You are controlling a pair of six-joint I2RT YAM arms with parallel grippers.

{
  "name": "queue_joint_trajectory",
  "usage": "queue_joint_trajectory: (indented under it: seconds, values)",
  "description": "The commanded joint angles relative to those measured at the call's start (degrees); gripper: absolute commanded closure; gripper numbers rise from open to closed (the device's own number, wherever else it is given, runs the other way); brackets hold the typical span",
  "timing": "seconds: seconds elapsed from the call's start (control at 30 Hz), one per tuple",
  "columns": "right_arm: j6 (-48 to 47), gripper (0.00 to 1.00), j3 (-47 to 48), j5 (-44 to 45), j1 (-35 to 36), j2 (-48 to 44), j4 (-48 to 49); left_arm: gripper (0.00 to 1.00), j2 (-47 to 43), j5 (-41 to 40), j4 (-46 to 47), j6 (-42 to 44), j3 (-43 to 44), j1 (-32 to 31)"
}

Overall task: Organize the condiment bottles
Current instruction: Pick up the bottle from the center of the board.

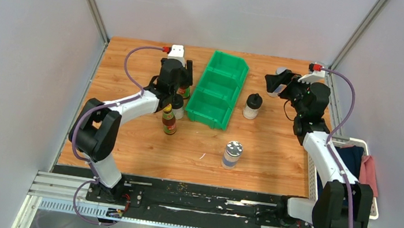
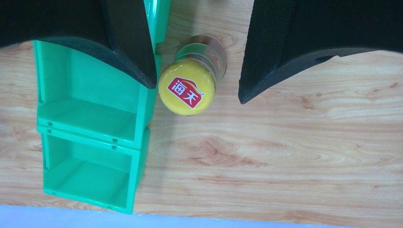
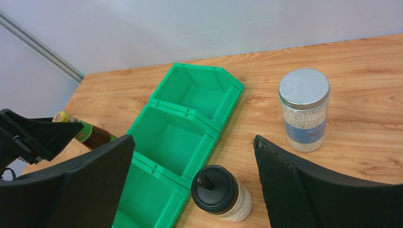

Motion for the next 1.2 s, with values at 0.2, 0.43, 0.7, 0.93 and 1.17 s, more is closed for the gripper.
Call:
queue_joint_trajectory:
  seconds: [0.2,0.43,0.7,0.93,1.17]
  values:
    - [0.50,0.00,1.12,-0.99,-0.78,0.16,0.64,0.34,-1.16,-0.13,6.92,1.58,-2.62,-0.37]
    - [0.48,0.00,1.41,-1.17,-0.85,0.34,0.63,0.36,-1.51,0.38,9.52,2.08,-3.86,-0.68]
    - [0.45,0.00,1.63,-1.24,-0.78,0.42,0.45,0.39,-1.36,0.66,10.71,2.27,-4.21,-0.98]
    - [0.48,0.00,1.67,-1.32,-0.84,0.60,0.45,0.42,-1.16,0.75,11.26,2.71,-4.26,-1.33]
    - [0.45,0.00,1.41,-1.29,-0.83,0.56,0.52,0.48,-0.74,0.94,12.32,2.90,-4.74,-1.51]
